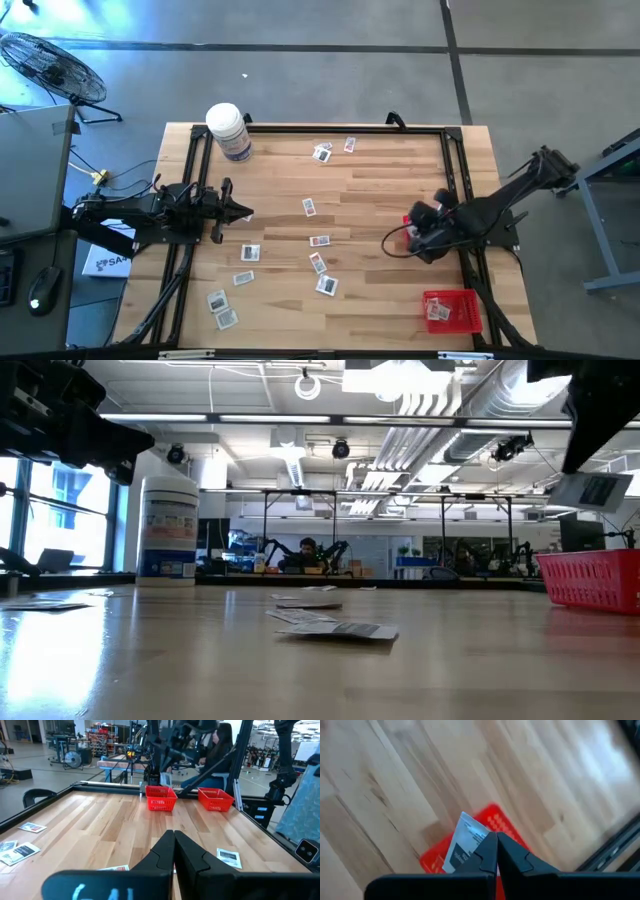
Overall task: Pick & Place First Aid Supplies
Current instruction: Put the black towelette pack into the top red basket
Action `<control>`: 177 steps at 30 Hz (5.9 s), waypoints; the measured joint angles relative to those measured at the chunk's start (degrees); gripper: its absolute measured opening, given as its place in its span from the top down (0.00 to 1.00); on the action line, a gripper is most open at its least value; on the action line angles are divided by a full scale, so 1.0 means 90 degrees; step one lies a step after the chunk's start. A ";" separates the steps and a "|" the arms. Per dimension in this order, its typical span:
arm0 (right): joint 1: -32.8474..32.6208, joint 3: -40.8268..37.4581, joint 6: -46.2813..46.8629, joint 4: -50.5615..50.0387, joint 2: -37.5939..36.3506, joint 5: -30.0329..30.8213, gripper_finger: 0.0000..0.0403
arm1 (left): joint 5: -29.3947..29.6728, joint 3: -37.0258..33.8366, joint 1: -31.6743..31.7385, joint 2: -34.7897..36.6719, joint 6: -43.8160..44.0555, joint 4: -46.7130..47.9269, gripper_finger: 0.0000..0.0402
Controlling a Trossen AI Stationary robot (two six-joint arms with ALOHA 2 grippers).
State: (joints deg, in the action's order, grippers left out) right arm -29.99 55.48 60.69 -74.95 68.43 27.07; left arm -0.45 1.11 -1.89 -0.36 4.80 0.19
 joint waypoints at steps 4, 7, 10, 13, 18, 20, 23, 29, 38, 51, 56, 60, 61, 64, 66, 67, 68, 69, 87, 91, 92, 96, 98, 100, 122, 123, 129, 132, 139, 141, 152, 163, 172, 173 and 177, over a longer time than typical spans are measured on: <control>-0.0001 -0.0826 0.0463 0.0363 -0.0302 -0.0410 1.00 | 0.0000 -0.0001 0.0001 0.0000 0.0002 0.0000 1.00; 0.0009 -0.1452 0.0586 0.0999 -0.0424 -0.0419 1.00 | 0.0000 0.0000 0.0000 0.0000 0.0001 0.0000 1.00; 0.0143 -0.1905 0.0561 0.1448 -0.0449 -0.0471 1.00 | 0.0000 0.0001 0.0000 0.0000 0.0002 0.0000 1.00; 0.0347 -0.2236 0.0553 0.1496 -0.0433 -0.0614 1.00 | 0.0000 0.0001 0.0000 0.0000 0.0001 0.0000 1.00; 0.0656 -0.2363 0.0145 0.1481 -0.0433 -0.1053 0.95 | 0.0000 0.0001 0.0000 -0.0002 0.0002 0.0000 1.00; 0.0743 -0.2151 -0.0261 0.1338 -0.0433 -0.1067 0.90 | 0.0000 0.0001 0.0001 0.0000 0.0002 0.0000 1.00; 0.0846 -0.1601 -0.0606 0.0929 -0.0433 -0.0707 0.84 | 0.0000 0.0001 0.0000 0.0000 0.0000 0.0000 1.00; 0.0876 -0.0799 -0.2483 0.2885 -0.0438 -0.0072 0.76 | 0.0000 0.0001 0.0001 -0.0001 0.0000 0.0000 1.00; 0.0869 -0.1041 -0.5167 0.8305 0.1188 -0.1232 0.75 | 0.0000 -0.0001 0.0002 -0.0002 0.0000 0.0000 1.00; 0.0940 0.0981 -0.6054 0.8985 0.4746 -0.2283 0.71 | 0.0000 0.0001 0.0001 0.0000 0.0000 0.0000 1.00; 0.1060 0.1315 -0.6181 0.8654 0.5271 -0.2404 0.72 | 0.0000 0.0001 0.0001 -0.0002 0.0000 -0.0002 1.00; 0.1134 0.1315 -0.6183 0.8422 0.5390 -0.2406 0.74 | 0.0000 0.0001 0.0000 0.0000 0.0002 0.0000 1.00; 0.1138 0.1318 -0.6183 0.8385 0.5399 -0.2407 0.74 | 0.0000 0.0001 0.0001 0.0000 0.0002 0.0000 1.00; 0.1138 0.1332 -0.6181 0.8171 0.5398 -0.2404 0.75 | 0.0000 0.0000 0.0002 -0.0002 0.0002 0.0000 1.00; 0.1095 0.1338 -0.6181 0.8039 0.5376 -0.2396 0.76 | -0.0001 0.0001 0.0000 -0.0002 0.0001 0.0000 1.00; 0.1062 0.1338 -0.6183 0.7956 0.5353 -0.2392 0.76 | 0.0000 0.0001 0.0000 0.0000 0.0002 0.0000 1.00; 0.1032 0.1337 -0.6183 0.7881 0.5330 -0.2386 0.77 | 0.0000 0.0001 0.0000 0.0000 0.0002 -0.0002 1.00; 0.1003 0.1337 -0.6183 0.7814 0.5307 -0.2388 0.77 | 0.0000 0.0001 0.0002 -0.0002 0.0000 -0.0002 1.00; 0.1148 0.1315 -0.5861 0.7470 0.5134 -0.2734 0.76 | -0.0002 -0.0001 0.0002 0.0000 0.0002 0.0000 1.00; 0.1431 0.1315 -0.5475 0.7404 0.5131 -0.2669 0.76 | -0.0002 0.0001 0.0001 -0.0001 0.0001 0.0000 1.00; 0.1503 0.1315 -0.5373 0.7404 0.5127 -0.2714 0.76 | -0.0002 0.0000 0.0002 -0.0002 0.0000 0.0000 1.00; 0.1690 0.1317 -0.5265 0.7425 0.5121 -0.3141 0.74 | -0.0002 0.0001 0.0001 -0.0001 0.0002 0.0000 1.00; 0.1704 0.1317 -0.5270 0.7454 0.5121 -0.3300 0.72 | -0.0002 0.0000 0.0001 0.0000 0.0000 0.0000 1.00; 0.1664 0.1317 -0.5300 0.7463 0.5121 -0.3367 0.70 | -0.0002 0.0000 0.0001 0.0000 0.0001 -0.0001 1.00; 0.1375 0.1317 -0.6556 0.8297 0.5121 -0.3577 0.67 | -0.0002 0.0001 0.0002 -0.0001 0.0001 0.0000 1.00; 0.1395 0.1317 -0.6611 0.8314 0.5121 -0.3610 0.67 | -0.0001 0.0000 0.0000 -0.0001 0.0002 0.0000 1.00; 0.1594 0.1317 -0.6634 0.8297 0.5348 -0.3881 0.67 | -0.0002 0.0001 0.0001 -0.0002 0.0001 0.0000 1.00; 0.1637 0.1320 -0.6673 0.8222 0.5385 -0.3895 0.67 | 0.0000 0.0000 0.0000 -0.0001 0.0001 -0.0001 1.00; 0.1643 0.1329 -0.6917 0.8136 0.5389 -0.3939 0.70 | -0.0001 0.0001 0.0001 0.0000 0.0000 0.0000 1.00; 0.1643 0.1332 -0.6919 0.8074 0.5389 -0.3887 0.72 | -0.0002 0.0001 0.0000 -0.0001 0.0002 0.0000 1.00; 0.1639 0.1332 -0.6792 0.7965 0.5391 -0.3757 0.90 | 0.0000 0.0001 0.0001 -0.0001 0.0000 -0.0001 1.00; 0.1402 0.1317 -0.6727 0.8102 0.4965 -0.3811 0.85 | 0.0000 -0.0001 0.0000 -0.0002 0.0000 -0.0002 1.00; 0.1356 0.1317 -0.6734 0.7973 0.4970 -0.3665 0.76 | 0.0000 0.0001 0.0000 0.0000 0.0002 -0.0002 1.00; 0.1357 0.1317 -0.6734 0.7974 0.5029 -0.3656 0.76 | 0.0000 0.0001 0.0000 -0.0001 0.0001 0.0000 1.00; 0.1361 0.1315 -0.6734 0.8025 0.5254 -0.3645 0.75 | 0.0000 0.0000 0.0001 -0.0002 0.0000 0.0000 1.00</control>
State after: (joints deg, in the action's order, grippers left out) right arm -17.74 67.31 0.08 -2.73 115.71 -5.73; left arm -0.45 1.11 -1.87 -0.38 4.80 0.19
